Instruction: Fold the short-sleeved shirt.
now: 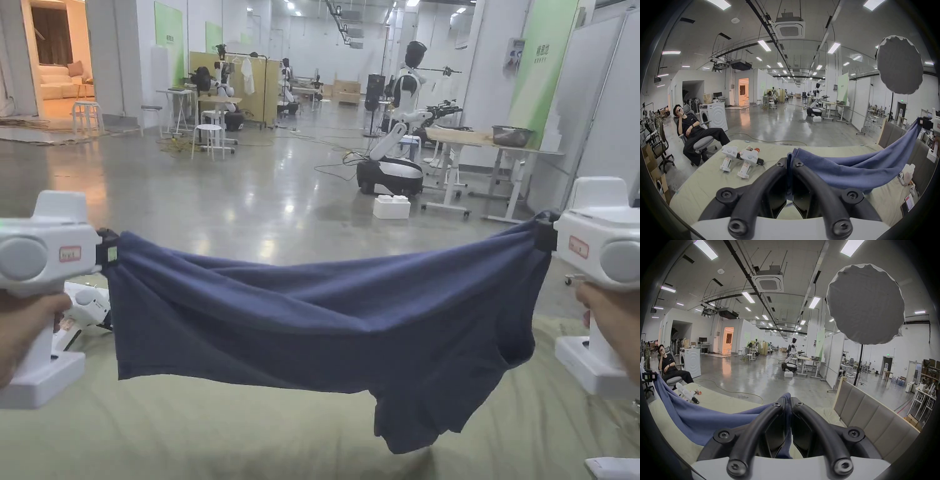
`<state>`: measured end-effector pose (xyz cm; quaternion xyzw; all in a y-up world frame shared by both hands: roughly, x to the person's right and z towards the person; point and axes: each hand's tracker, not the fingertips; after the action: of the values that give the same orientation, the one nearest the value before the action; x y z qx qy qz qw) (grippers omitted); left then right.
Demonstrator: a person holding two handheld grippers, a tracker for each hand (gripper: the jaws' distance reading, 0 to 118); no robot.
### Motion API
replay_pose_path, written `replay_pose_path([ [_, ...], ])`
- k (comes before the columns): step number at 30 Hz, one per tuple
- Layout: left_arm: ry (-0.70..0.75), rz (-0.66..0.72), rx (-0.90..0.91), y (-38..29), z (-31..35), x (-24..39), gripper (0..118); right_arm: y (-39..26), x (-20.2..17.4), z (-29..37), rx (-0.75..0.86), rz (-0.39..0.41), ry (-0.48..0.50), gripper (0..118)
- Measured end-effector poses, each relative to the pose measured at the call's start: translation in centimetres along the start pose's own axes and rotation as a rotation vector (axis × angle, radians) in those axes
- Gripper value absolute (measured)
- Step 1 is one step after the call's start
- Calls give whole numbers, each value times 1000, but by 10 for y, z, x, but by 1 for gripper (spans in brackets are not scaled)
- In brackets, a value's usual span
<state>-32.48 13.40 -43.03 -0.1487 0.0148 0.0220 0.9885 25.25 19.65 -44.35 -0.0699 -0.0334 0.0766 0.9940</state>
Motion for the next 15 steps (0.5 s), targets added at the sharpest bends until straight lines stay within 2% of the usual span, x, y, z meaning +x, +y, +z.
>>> replay_pose_path([
  [5,-19,28,-52,-75,15,2,1,-59,-10,30,-34,45,7,4],
  [11,-27,55,-150,-172,64,16,1,-150,-17,73,-160,102,-1,4],
  [15,-35,69,-216,-217,96,17,1,-198,-16,112,-246,99,10,4],
])
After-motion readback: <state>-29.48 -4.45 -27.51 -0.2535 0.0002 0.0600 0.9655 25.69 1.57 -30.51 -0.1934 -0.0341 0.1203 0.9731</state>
